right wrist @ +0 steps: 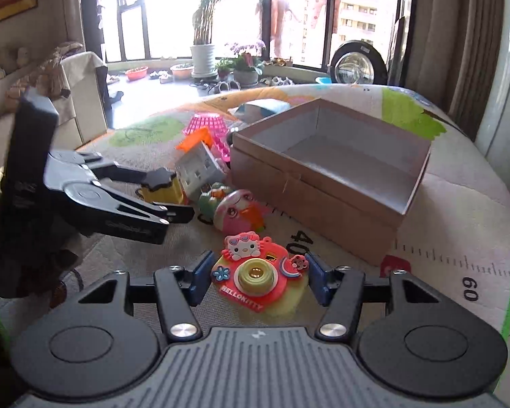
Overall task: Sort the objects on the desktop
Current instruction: 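Grasp the yellow cup toy with the left tool while the right tool holds the Hello Kitty toy, then lower both toys into the pink box and open both tools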
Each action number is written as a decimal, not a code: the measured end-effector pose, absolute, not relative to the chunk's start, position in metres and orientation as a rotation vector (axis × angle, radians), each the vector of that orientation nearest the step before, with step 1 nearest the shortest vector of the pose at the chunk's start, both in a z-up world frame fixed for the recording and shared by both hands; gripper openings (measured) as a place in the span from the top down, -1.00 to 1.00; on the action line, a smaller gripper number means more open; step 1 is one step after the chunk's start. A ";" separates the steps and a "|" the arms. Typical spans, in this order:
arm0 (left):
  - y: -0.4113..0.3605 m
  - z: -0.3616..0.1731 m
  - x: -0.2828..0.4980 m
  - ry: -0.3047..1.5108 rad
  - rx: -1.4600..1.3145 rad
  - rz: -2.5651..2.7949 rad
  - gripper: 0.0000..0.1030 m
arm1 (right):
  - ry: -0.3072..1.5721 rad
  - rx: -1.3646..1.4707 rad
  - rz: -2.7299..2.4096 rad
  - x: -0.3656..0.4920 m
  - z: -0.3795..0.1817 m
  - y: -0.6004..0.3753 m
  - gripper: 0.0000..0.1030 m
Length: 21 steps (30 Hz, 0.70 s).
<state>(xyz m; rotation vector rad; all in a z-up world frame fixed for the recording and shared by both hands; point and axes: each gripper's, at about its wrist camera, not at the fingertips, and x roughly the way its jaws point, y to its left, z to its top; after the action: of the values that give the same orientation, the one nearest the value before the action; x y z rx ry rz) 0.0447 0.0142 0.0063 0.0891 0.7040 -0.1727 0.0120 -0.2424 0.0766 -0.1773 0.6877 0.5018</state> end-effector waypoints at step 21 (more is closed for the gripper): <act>-0.071 0.098 0.131 0.422 0.080 -0.348 -0.53 | 0.606 0.156 0.207 0.193 0.123 -0.293 -0.11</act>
<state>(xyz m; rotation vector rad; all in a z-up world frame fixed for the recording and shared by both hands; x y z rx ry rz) 0.1310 -0.0708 0.0978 0.0802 0.4220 -0.3485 0.1928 -0.2935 0.1231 0.1561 0.6063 0.2072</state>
